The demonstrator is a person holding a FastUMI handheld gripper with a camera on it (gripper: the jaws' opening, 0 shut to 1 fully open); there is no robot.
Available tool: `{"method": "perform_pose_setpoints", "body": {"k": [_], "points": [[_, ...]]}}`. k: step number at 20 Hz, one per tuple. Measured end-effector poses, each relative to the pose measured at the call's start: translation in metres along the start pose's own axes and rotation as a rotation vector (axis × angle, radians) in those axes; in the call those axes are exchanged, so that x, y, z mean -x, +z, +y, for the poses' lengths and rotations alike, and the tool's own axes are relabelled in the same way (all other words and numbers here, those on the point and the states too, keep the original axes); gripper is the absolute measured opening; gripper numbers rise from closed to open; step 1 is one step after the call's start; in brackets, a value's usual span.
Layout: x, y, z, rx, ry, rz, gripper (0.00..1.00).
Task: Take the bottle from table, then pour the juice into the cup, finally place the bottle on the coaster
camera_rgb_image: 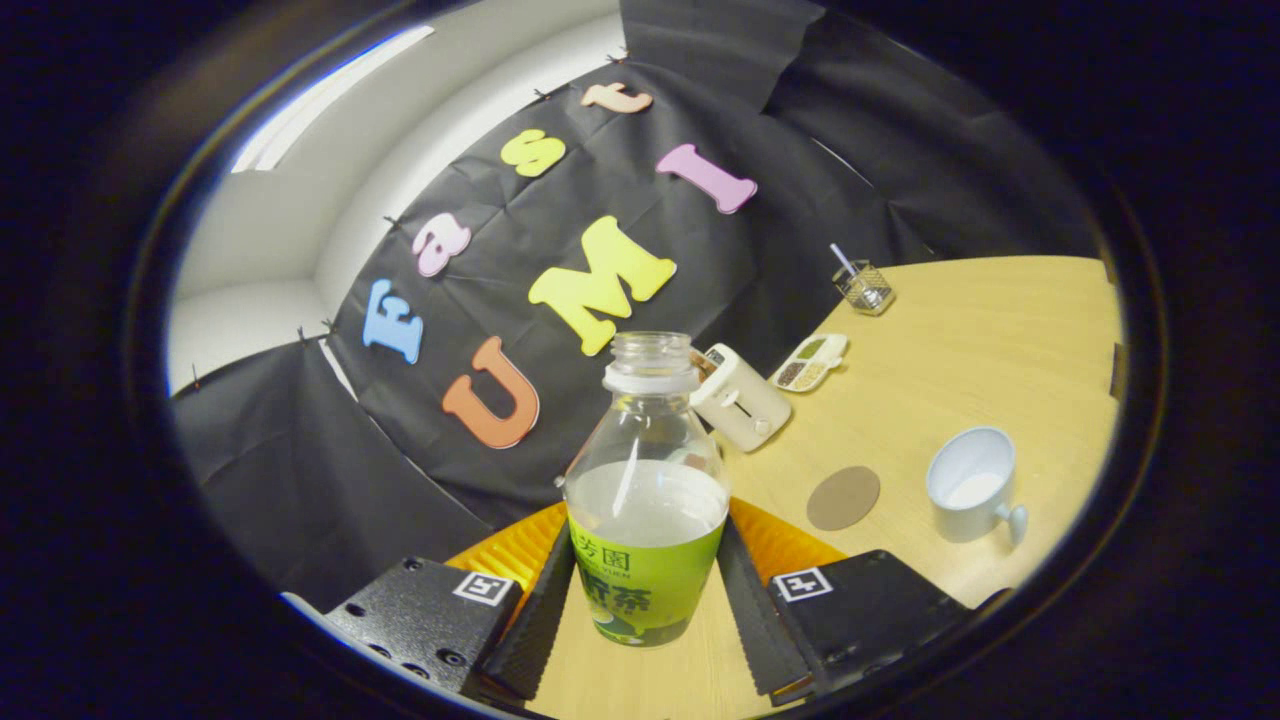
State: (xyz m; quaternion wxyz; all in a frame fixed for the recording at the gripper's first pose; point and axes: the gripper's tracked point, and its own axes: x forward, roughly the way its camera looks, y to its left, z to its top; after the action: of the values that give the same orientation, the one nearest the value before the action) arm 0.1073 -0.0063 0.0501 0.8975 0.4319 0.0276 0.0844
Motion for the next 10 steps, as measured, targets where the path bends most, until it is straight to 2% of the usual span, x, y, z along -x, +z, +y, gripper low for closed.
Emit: {"method": "perform_pose_setpoints", "body": {"k": [10], "points": [[0.002, 0.018, -0.019, -0.345, 0.177, -0.051, 0.79]]}}
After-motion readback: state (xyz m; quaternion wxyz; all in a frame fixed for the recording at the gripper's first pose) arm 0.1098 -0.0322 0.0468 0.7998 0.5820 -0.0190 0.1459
